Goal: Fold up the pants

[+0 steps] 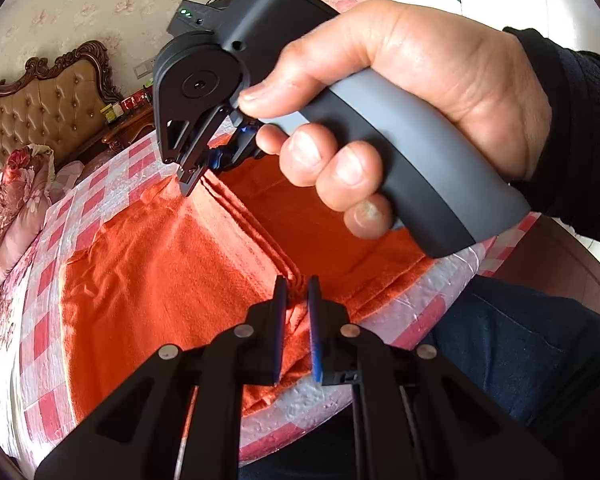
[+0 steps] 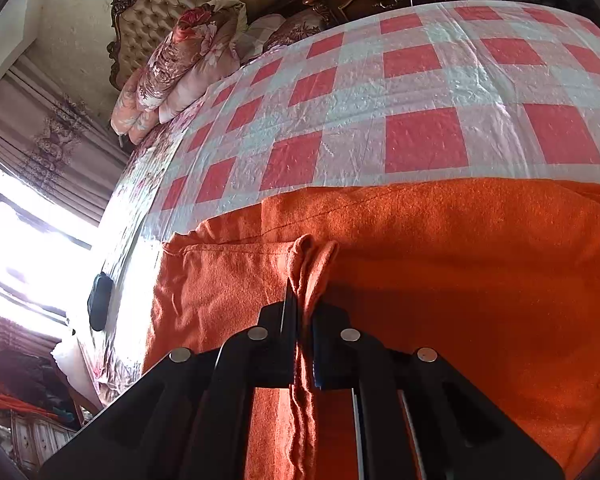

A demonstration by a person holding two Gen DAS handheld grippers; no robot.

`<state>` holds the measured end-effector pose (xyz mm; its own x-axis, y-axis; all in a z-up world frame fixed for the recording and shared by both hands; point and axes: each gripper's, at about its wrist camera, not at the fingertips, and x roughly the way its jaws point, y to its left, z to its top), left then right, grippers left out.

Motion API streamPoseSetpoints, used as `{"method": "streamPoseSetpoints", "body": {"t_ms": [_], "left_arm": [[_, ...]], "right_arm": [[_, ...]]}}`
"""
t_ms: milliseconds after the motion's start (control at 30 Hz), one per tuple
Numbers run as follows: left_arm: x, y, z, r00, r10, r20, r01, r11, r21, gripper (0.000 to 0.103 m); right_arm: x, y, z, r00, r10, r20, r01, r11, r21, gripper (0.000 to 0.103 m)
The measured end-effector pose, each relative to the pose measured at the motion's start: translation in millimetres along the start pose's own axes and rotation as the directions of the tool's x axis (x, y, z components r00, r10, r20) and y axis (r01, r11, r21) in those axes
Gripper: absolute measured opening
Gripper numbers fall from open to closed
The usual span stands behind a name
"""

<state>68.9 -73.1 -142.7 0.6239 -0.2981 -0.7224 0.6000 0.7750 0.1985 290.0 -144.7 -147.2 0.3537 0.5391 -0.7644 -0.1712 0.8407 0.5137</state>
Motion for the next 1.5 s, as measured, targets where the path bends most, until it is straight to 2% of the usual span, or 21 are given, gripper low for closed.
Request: {"method": "streamPoseSetpoints", "body": {"t_ms": [333,600,767,800,833,900,967,1067,1133,1167,1200,1233,1300,1400,1433,1500], "left_arm": [[0.5,-4.6,-0.2,1.0,-0.016,0.007,0.016,1.0,-0.01,0.01],[-8.7,-5.2,7.6,0.999,-0.021,0.048,0.021,1.0,-0.007,0.01],[6.9,-11.2,3.2,0.999,-0.038,0.01,0.038,0.999,0.002,0.012],[6.6,-12.7,2.8,0.999,-0.048,0.014,0.048,0.999,0.006,0.016],[5.2,-12.7,3.0,0.998,-0.057,0.017,0.057,0.998,0.006,0.031],[-5.9,-5.8,2.1,0.996,-0.076,0.045,0.078,0.997,-0.03,0.048],[-23.5,10.7,-2.4,0.993,-0.09,0.082,0.099,0.989,-0.108,0.048],[-54.8,53.9,-18.9,0.991,0.016,0.131,0.02,0.962,-0.271,0.048],[-67.8,100.6,-34.7,0.985,0.114,0.128,-0.044,0.89,-0.453,0.045],[-68.7,124.1,-42.9,0.982,0.151,0.114,-0.07,0.85,-0.522,0.041],[-65.7,137.0,-46.3,0.982,0.163,0.096,-0.086,0.836,-0.541,0.029],[-59.5,149.1,-48.6,0.984,0.168,0.067,-0.104,0.83,-0.549,0.012],[-41.1,168.6,-50.3,0.989,0.149,0.021,-0.113,0.825,-0.554,0.001],[-16.9,184.0,-51.7,0.994,0.108,-0.021,-0.101,0.819,-0.564,0.001],[-8.4,185.9,-54.5,0.995,0.087,-0.044,-0.097,0.824,-0.558,0.001],[13.0,194.9,-61.6,0.987,0.106,-0.117,-0.153,0.821,-0.551,0.001]], "right_arm": [[-8.9,11.9,-4.6,0.995,-0.092,0.03,0.094,0.993,-0.067,0.008],[-27.7,17.1,-0.5,0.995,-0.081,0.059,0.085,0.993,-0.075,0.008],[-7.1,0.7,-8.2,0.989,-0.146,0.007,0.146,0.987,-0.062,0.008],[-5.8,-0.8,-10.1,0.988,-0.155,0.009,0.156,0.986,-0.063,0.008],[-6.3,-0.2,-12.0,0.984,-0.177,0.023,0.178,0.981,-0.077,0.011],[-10.5,2.7,-14.4,0.966,-0.251,0.057,0.255,0.962,-0.101,0.043],[-27.3,6.2,-18.3,0.935,-0.329,0.136,0.343,0.935,-0.094,0.054],[-61.5,17.4,-31.7,0.887,-0.377,0.265,0.412,0.907,-0.086,0.054],[-78.1,31.3,-45.7,0.864,-0.375,0.335,0.431,0.896,-0.109,0.055],[-79.5,37.8,-52.9,0.867,-0.36,0.345,0.423,0.897,-0.127,0.055],[-77.8,43.6,-59.3,0.872,-0.348,0.345,0.414,0.899,-0.141,0.054],[-70.9,50.7,-67.9,0.881,-0.333,0.335,0.402,0.901,-0.161,0.054],[-54.6,59.5,-78.5,0.889,-0.335,0.313,0.407,0.891,-0.203,0.054],[-26.0,65.3,-93.6,0.894,-0.375,0.245,0.431,0.87,-0.241,0.053],[-19.1,65.6,-97.4,0.886,-0.4,0.233,0.453,0.854,-0.255,0.053],[-7.9,63.6,-102.9,0.878,-0.435,0.198,0.476,0.836,-0.274,0.054]]}}
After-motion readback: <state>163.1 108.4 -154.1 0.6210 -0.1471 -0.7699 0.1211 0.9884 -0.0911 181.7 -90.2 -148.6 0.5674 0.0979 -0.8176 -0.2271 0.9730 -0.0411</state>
